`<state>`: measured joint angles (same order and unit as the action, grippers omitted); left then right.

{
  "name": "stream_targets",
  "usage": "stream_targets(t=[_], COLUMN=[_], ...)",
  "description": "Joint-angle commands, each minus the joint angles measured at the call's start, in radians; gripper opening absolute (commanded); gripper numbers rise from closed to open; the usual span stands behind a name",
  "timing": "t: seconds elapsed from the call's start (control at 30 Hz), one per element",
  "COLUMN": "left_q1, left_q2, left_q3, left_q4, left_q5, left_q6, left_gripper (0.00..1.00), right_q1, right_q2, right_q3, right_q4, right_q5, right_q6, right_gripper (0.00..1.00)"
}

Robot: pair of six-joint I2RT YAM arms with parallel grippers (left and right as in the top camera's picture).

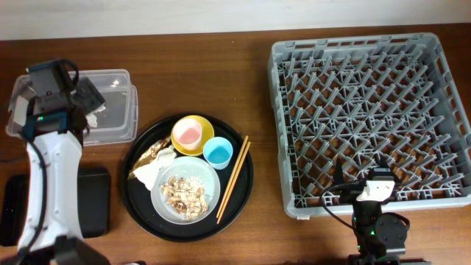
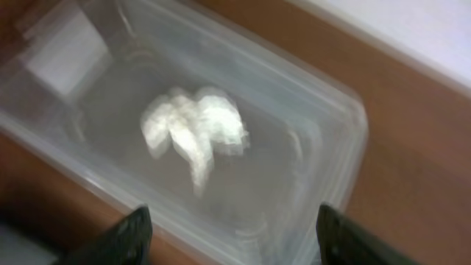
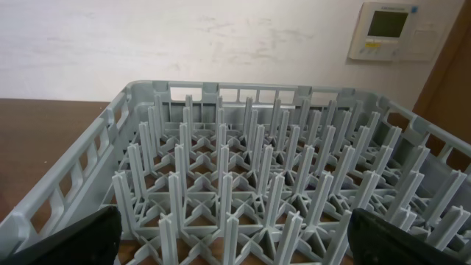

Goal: Sort waste into correct bins and load items into the dishwasher rack
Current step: 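Carry the tissue to the clear bin and release it, then reach the left gripper back to the tray for more tissue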

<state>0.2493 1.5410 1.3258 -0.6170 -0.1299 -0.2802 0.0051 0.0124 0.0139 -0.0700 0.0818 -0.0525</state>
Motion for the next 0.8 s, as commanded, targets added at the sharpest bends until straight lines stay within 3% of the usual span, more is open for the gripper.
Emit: stream_targets(t=[0.0, 0.07, 0.13, 0.3, 0.47, 0.63, 0.67, 0.77], left_q1=[0.002, -0.011, -0.056, -0.185, -0.256, -0.273, -0.273, -0.273], left_q2=[-0.100, -0.113, -0.115, -0.114, -0.114, -0.112, -0.107, -0.085], left_q3=[0.004, 0.003, 0.001, -0.070, -0.208, -0.327, -0.344, -0.384], left_q4=[-0.209, -0.331, -0.449, -0.517, -0.425, -0.230, -0.216, -0.158], left_q5=[0.376, 0.489, 0.504, 0.315, 0.289, 0.208, 0.188, 0.185], left_q6=[0.014, 0.120, 0.159, 0.158, 0.158, 0.153, 0.140, 0.132], left_gripper=[0.63, 0.61, 0.61, 0.61, 0.61, 0.61, 0.68, 0.68], right_q1=[-0.006, -0.006, -0.006, -0.006, -0.006, -0.006, -0.006, -0.006], right_q2=[-0.007, -0.007, -0.007, -0.007, -0.007, -0.007, -0.007, -0.007], right_q3=[-0.008, -0.008, -0.008, -0.008, -0.008, -0.008, -0.008, -0.008], right_q4=[-0.005, -0.005, -0.005, -0.005, -0.005, -0.005, -0.005, -0.005], right_q5=[0.006, 0.006, 0.006, 0.006, 0.006, 0.006, 0.006, 0.006], right_q6=[0.000, 0.000, 0.000, 0.000, 0.000, 0.000, 0.000, 0.000], right_gripper=[0.98, 0.98, 0.98, 0.98, 0.98, 0.98, 0.98, 0.98])
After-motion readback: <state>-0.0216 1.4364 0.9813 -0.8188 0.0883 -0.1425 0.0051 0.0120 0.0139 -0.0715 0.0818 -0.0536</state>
